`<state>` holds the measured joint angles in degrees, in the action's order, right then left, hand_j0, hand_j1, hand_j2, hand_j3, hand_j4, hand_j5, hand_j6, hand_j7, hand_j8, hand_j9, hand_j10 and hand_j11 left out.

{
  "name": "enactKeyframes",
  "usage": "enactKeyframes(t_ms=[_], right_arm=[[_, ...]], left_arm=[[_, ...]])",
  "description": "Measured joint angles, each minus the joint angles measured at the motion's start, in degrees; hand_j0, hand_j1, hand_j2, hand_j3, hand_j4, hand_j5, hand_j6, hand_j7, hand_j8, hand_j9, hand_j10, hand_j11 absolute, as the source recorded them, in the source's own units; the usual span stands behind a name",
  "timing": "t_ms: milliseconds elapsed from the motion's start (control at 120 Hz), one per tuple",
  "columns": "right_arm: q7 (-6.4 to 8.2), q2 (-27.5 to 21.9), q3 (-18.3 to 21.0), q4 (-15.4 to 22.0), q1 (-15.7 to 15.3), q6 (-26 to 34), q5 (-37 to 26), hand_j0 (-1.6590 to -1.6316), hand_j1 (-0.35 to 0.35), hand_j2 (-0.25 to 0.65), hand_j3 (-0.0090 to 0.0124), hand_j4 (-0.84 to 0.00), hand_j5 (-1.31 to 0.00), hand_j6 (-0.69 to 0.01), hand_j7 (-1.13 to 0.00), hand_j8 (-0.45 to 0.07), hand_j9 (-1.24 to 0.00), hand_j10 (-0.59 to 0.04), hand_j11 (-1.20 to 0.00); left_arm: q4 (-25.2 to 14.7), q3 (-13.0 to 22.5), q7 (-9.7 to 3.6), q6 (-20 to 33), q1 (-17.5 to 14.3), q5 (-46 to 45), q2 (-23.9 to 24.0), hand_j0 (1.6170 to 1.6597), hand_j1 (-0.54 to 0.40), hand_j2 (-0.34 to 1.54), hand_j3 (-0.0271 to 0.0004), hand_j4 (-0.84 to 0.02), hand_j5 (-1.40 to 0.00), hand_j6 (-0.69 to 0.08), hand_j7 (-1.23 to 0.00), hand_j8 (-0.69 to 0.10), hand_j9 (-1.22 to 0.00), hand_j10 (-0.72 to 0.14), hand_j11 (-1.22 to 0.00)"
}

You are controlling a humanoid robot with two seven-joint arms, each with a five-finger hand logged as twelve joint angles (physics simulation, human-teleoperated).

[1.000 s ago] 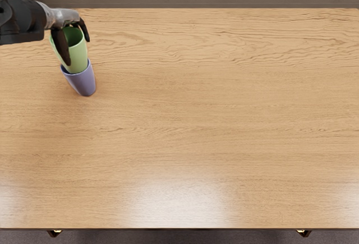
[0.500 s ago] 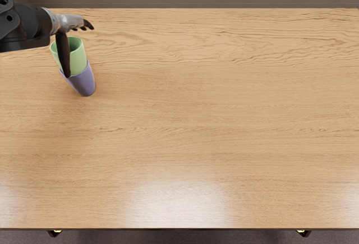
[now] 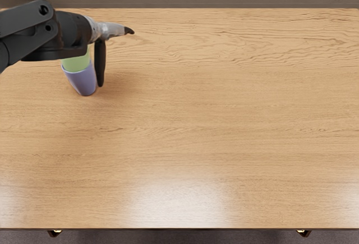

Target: Pick up cup and place in cup with left hand

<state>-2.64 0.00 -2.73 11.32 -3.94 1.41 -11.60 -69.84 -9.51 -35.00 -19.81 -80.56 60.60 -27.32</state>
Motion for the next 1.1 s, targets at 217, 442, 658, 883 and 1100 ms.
enactKeyframes(t_ms=[217, 442, 658, 883, 1100], right_arm=[[0.0, 0.0, 0.0, -0.01, -0.01, 0.0, 0.0, -1.6581, -0.32, -0.005, 0.0, -0.024, -0.03, -0.024, -0.03, -0.024, -0.03, -0.024, -0.03], [-0.05, 0.0, 0.0, -0.01, 0.12, 0.0, 0.0, -1.6581, -0.32, -0.005, 0.0, -0.024, -0.03, -0.024, -0.03, -0.024, -0.03, -0.024, -0.03], [-0.17, 0.0, 0.0, 0.01, 0.22, 0.0, 0.0, -1.6581, -0.32, -0.005, 0.0, -0.024, -0.03, -0.024, -0.03, -0.024, -0.03, -0.024, -0.03], [-0.33, 0.0, -0.08, 0.02, 0.25, 0.0, 0.0, -1.6581, -0.32, -0.005, 0.0, -0.024, -0.03, -0.024, -0.03, -0.024, -0.03, -0.024, -0.03], [-0.35, 0.0, -0.1, 0.02, 0.4, 0.0, 0.0, -1.6581, -0.32, -0.005, 0.0, -0.024, -0.03, -0.024, -0.03, -0.024, -0.03, -0.024, -0.03]], left_arm=[[-8.33, -1.17, 0.0, -0.38, 0.72, -4.77, -1.34, 1.658, 0.348, 0.0, 0.0, -0.005, 0.0, -0.006, 0.0, -0.005, 0.0, -0.005, 0.0], [-17.84, -4.83, 0.0, -7.58, 8.75, -16.67, -8.86, 1.6581, 0.349, 0.0, 0.0, -0.003, 0.0, -0.004, 0.0, -0.004, 0.0, -0.003, 0.0], [-20.82, -15.93, 0.0, -14.22, 17.19, -27.57, -19.09, 1.6581, 0.349, 0.0, 0.0, -0.003, 0.0, -0.004, 0.0, -0.003, 0.0, -0.002, 0.0], [-20.87, -20.1, 0.0, -15.11, 24.42, -40.92, -32.03, 1.6581, 0.349, 0.0, 0.0, -0.003, 0.0, -0.004, 0.0, -0.003, 0.0, -0.002, 0.0], [-18.31, -20.68, 0.0, -15.22, 27.97, -47.11, -33.32, 1.658, 0.349, 0.0, 0.0, -0.004, 0.0, -0.004, 0.0, -0.004, 0.0, -0.003, 0.0]])
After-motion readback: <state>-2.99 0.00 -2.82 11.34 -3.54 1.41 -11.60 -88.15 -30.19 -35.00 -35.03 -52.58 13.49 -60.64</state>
